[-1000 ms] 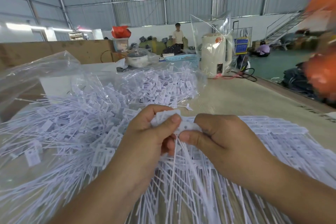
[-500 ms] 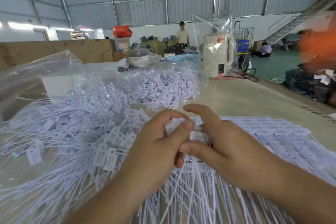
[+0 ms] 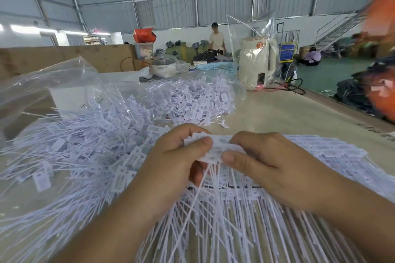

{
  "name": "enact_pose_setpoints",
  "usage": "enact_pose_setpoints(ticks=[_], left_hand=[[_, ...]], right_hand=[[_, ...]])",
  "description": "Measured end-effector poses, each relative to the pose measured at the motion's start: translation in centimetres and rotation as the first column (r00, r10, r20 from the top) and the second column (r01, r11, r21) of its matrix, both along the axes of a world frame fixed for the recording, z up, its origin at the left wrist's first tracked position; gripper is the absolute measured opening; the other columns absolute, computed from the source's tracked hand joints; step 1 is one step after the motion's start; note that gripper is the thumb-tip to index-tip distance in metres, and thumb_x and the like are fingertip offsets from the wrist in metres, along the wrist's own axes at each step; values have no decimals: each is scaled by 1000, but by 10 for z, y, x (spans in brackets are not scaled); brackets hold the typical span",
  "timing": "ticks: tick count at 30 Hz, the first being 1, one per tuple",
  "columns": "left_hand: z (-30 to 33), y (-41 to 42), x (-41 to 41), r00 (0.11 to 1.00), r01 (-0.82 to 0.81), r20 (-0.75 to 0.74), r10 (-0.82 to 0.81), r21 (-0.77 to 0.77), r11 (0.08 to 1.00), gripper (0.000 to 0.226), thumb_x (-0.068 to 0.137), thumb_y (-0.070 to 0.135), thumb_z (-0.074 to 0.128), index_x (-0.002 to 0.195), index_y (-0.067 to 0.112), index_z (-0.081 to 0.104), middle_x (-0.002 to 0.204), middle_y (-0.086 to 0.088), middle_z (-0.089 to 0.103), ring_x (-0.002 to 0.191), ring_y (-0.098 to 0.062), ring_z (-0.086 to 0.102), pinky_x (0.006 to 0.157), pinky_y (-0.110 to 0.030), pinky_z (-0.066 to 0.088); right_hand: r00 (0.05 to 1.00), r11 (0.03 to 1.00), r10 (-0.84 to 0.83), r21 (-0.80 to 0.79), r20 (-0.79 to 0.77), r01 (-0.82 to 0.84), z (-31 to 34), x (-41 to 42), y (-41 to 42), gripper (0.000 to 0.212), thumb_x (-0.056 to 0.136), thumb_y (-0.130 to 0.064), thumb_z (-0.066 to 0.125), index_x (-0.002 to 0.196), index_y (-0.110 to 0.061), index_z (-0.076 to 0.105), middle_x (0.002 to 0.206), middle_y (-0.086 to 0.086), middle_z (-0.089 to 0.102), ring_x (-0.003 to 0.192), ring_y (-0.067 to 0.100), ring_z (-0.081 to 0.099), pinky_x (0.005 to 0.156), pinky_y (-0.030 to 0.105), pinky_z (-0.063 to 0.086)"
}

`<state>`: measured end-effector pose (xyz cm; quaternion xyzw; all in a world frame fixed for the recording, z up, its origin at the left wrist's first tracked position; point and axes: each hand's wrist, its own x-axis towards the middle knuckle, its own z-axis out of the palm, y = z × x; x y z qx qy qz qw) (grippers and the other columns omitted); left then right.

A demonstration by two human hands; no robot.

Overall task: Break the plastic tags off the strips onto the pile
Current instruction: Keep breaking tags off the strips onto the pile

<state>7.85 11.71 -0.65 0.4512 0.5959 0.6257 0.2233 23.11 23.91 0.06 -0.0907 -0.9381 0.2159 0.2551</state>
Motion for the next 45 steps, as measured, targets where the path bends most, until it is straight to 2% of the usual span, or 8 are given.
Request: enact_pose_setpoints(ticks=[5, 8, 22, 25, 28, 38, 41, 45], left_hand=[[2, -3, 1, 1000, 30, -10, -30, -21, 999, 8, 82, 32, 71, 85, 24, 71, 60, -6, 59, 45, -17, 48, 50, -36, 44], [1, -3, 5, 999, 25, -36, -26, -16, 1000, 29, 62, 45, 75, 85, 27, 71, 65, -11, 63, 46, -16, 50, 47, -32, 47], [2, 0, 3, 940, -55, 339, 30, 63, 997, 14, 68, 30, 70, 78, 20, 72, 63, -5, 63, 40, -13, 50, 44, -25, 46], [2, -3, 6, 987, -8, 158, 5, 20, 1000, 20, 71, 40, 70, 85, 26, 71, 73, -6, 69, 54, -19, 59, 50, -29, 48], [0, -3, 12, 998, 44, 44, -43, -3, 999, 25, 68, 47, 70, 86, 31, 70, 61, 1, 65, 48, -15, 57, 45, -26, 49], [-1, -2, 8, 992, 113, 56, -111, -40, 993, 16, 71, 32, 75, 84, 24, 70, 66, -8, 65, 54, -20, 55, 47, -26, 48], [1, -2, 5, 998, 54, 38, -54, -8, 999, 8, 80, 20, 77, 84, 24, 71, 66, -6, 66, 50, -16, 55, 45, -27, 48], [4, -4, -3, 997, -50, 58, 48, 33, 998, 7, 81, 12, 72, 85, 18, 70, 80, -22, 68, 61, -31, 58, 49, -34, 53]], right_hand=[[1000, 999, 17, 37, -17, -17, -1, -2, 2, 43, 88, -61, 42, 59, -30, 37, 52, -11, 46, 45, 10, 41, 44, 20, 29], [998, 1000, 13, 27, -56, -11, -1, -4, -1, 43, 86, -62, 42, 57, -31, 36, 52, -13, 46, 45, 9, 41, 44, 19, 29], [928, 990, -97, 62, -360, 128, 1, -3, -10, 42, 90, -54, 46, 61, -28, 32, 51, -7, 33, 45, 8, 36, 43, 17, 24], [966, 998, -48, 25, -254, 56, -3, -4, -11, 29, 88, -61, 48, 92, -32, 51, 52, -13, 48, 43, 4, 44, 42, 12, 27], [988, 1000, 18, 7, -150, -17, -10, -7, -11, 45, 88, -67, 44, 124, -41, 36, 61, -11, 61, 49, 1, 52, 46, 13, 33], [994, 994, 91, -55, -55, -94, -15, -10, -6, 69, 82, -71, 41, 141, -40, 23, 76, -11, 66, 61, 2, 57, 55, 15, 38], [997, 997, 58, -48, -45, -60, -12, -7, -4, 60, 84, -72, 36, 132, -36, 38, 65, -19, 59, 55, 4, 55, 51, 18, 39], [999, 998, 19, -58, -30, -21, -6, -3, 1, 44, 89, -64, 40, 73, -25, 52, 52, -8, 44, 47, 11, 43, 49, 34, 38]])
